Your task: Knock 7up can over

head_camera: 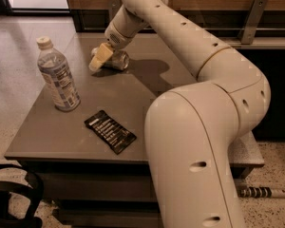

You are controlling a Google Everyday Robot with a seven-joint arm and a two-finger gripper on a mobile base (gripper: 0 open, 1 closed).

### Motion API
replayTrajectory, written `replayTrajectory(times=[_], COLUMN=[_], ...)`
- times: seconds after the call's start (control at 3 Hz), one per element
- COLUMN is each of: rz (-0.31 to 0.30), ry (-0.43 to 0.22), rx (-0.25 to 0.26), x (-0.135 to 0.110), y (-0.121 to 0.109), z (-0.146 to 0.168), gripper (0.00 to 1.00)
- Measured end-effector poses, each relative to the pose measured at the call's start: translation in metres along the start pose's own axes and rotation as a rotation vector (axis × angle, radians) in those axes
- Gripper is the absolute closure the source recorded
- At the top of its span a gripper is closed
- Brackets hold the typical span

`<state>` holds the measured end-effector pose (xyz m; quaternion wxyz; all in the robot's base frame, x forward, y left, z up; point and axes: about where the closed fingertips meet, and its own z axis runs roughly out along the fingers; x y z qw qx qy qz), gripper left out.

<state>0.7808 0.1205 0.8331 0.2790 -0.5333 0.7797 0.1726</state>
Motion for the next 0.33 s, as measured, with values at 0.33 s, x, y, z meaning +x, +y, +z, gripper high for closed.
replayTrajectory(times=[0.33], rz=[0.0], ry=[0.0], rx=[0.0], x=[0.0], y=[0.0], z=[0.0001], gripper=[0.0])
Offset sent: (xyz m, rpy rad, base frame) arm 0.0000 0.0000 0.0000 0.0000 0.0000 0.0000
